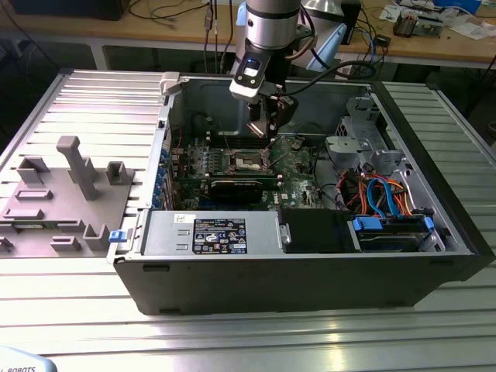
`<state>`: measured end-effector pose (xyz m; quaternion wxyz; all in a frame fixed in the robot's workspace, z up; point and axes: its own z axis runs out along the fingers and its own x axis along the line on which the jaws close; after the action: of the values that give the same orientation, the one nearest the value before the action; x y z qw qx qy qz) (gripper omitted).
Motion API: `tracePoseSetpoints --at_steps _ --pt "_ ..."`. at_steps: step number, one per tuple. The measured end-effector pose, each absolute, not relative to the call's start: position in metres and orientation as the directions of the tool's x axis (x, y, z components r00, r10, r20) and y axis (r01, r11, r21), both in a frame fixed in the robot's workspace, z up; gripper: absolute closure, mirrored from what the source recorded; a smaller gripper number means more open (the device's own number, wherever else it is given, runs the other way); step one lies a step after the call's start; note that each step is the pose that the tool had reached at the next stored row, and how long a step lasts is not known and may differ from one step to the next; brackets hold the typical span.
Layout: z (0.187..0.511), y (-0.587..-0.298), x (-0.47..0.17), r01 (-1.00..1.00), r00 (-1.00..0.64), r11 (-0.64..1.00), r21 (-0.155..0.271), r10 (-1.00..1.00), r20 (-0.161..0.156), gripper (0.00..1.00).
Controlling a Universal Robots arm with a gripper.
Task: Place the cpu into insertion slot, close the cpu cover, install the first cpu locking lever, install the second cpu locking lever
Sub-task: 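Place the cpu into insertion slot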
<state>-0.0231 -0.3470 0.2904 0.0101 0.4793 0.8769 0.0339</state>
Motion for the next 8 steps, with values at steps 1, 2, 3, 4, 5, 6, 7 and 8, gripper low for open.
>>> tracePoseSetpoints --at_steps 1,2,3,4,5,6,7,8 --pt "0.2904 -0.347 -0.023 0.841 -0.539 0.537 0.069 0.842 0.015 0.46" --pt "0.2903 -0.347 -0.0231 0.842 -0.538 0.536 0.069 0.843 0.015 0.46" --pt "0.2904 -0.347 -0.0231 0.843 -0.536 0.534 0.069 0.844 0.015 0.46" --pt "0.2903 -0.347 -0.023 0.843 -0.535 0.533 0.069 0.845 0.015 0.46" --pt "0.2904 -0.347 -0.0231 0.844 -0.534 0.532 0.069 0.845 0.015 0.46" --pt "0.2904 -0.347 -0.0231 0.845 -0.533 0.531 0.069 0.846 0.015 0.46" --pt "0.2903 -0.347 -0.023 0.845 -0.532 0.53 0.069 0.846 0.015 0.46" --pt "0.2904 -0.347 -0.0231 0.846 -0.531 0.529 0.069 0.847 0.015 0.46"
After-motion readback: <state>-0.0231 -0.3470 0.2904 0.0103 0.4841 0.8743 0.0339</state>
